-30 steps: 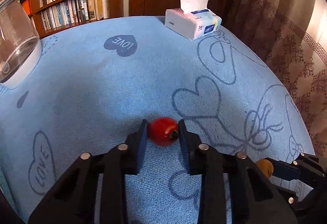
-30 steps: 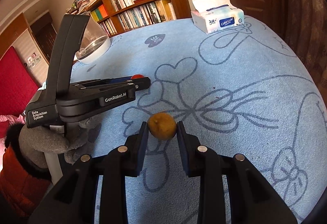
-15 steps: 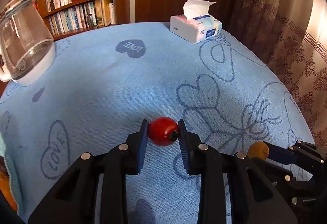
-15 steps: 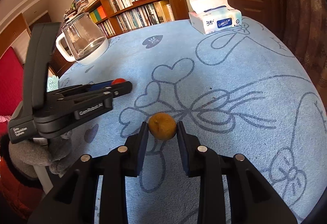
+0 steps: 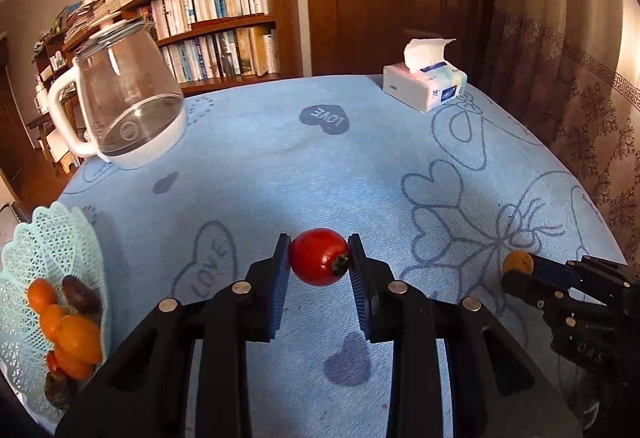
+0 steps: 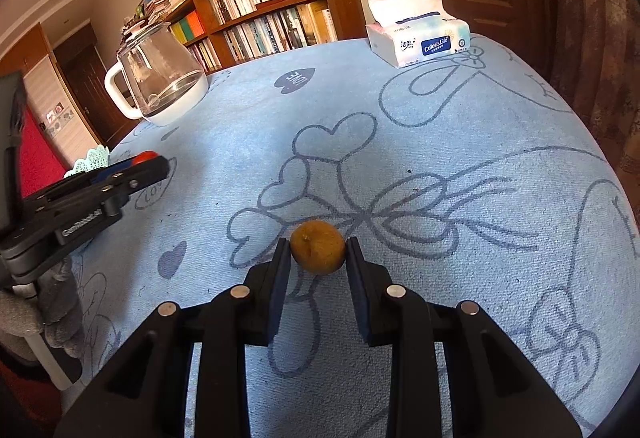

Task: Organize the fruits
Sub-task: 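Carry the tomato into the basket and open the left gripper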

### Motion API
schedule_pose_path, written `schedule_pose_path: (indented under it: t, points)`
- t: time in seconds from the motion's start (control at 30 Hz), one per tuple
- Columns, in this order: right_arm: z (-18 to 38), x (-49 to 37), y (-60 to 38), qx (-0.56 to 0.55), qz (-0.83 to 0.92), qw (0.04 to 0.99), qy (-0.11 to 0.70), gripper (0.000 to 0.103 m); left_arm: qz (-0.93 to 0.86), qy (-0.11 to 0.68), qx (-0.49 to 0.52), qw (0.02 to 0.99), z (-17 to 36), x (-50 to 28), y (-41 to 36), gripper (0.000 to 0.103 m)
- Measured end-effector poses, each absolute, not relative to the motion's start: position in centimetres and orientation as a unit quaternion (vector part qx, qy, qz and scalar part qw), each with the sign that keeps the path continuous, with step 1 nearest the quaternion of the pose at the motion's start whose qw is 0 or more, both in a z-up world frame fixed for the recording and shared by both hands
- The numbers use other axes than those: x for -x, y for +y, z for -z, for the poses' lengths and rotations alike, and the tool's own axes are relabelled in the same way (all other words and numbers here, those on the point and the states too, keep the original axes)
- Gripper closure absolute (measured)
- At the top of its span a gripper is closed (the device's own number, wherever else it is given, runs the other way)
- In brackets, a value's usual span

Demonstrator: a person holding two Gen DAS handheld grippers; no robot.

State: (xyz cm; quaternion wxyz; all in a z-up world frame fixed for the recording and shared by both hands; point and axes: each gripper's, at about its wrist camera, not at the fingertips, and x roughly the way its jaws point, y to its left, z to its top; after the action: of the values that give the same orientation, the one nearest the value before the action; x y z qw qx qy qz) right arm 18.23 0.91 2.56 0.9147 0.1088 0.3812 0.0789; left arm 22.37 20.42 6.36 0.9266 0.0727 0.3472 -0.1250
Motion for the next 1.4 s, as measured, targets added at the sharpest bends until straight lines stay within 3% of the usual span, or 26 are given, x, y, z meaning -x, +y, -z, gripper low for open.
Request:
schedule_pose_path:
  t: [1.07, 1.4]
  points:
    - [-4.6, -15.4, 4.7, -0.109, -0.110, 0.920, 0.361, 0.074, 0.037, 0.320, -0.024, 0.947, -7.2, -16.8, 29.9, 0.074]
    - [-5.5, -15.1, 8.0, -0.100, -0.145, 0.917, 0.358, 0.074, -0.008, 0.320, -0.018, 0.947, -8.1, -16.0, 36.1, 0.074]
